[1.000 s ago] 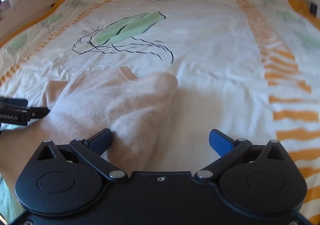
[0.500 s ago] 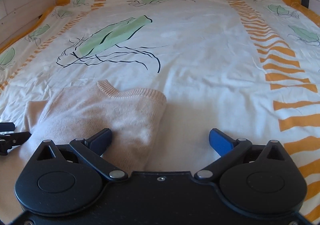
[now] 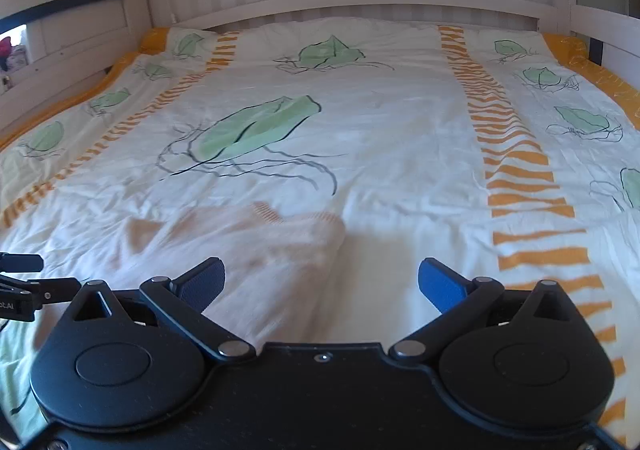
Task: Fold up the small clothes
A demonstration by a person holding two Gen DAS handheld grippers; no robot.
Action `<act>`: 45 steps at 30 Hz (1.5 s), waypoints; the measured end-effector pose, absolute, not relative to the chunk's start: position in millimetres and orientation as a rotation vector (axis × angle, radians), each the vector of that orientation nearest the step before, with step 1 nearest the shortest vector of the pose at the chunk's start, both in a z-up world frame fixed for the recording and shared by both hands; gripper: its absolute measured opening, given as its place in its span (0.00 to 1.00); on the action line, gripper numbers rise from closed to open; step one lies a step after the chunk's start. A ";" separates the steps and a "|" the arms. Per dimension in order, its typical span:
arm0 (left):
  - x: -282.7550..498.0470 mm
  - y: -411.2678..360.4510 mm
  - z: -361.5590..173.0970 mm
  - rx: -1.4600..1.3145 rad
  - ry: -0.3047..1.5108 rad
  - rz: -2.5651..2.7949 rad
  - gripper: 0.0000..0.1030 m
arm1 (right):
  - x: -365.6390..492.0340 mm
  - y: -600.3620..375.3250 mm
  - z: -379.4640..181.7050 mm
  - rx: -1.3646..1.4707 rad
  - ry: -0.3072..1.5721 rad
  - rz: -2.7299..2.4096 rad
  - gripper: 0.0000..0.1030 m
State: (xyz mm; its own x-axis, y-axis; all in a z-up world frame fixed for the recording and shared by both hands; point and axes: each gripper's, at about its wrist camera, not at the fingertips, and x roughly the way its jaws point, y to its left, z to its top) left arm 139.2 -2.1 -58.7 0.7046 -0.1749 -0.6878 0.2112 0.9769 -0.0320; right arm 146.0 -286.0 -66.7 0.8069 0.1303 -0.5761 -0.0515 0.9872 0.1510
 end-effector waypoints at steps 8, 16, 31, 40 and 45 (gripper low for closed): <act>84.3 -11.5 -45.1 0.026 0.755 -0.224 0.99 | 89.1 -258.5 -59.9 0.133 0.626 0.073 1.00; 44.3 -23.9 -32.3 0.041 0.737 -0.143 0.99 | 42.3 -231.6 -44.4 0.066 0.571 -0.027 0.99; 0.8 -29.8 -25.2 0.129 0.709 -0.024 0.99 | 2.9 -215.3 -45.4 0.162 0.631 0.041 0.99; -7.5 -26.5 -28.3 0.123 0.727 -0.018 0.99 | -8.1 -206.9 -51.1 0.183 0.659 0.041 0.99; -9.0 -27.3 -29.9 0.134 0.725 -0.020 0.99 | -9.7 -203.8 -51.4 0.178 0.667 0.054 0.99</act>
State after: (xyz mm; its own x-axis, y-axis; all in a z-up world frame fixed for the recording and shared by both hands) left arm -9.0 -27.3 -29.9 0.7489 0.0280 -0.6621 0.0649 0.9912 0.1153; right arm -9.7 -203.8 -51.4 0.7850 0.1065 -0.6103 0.0076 0.9834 0.1814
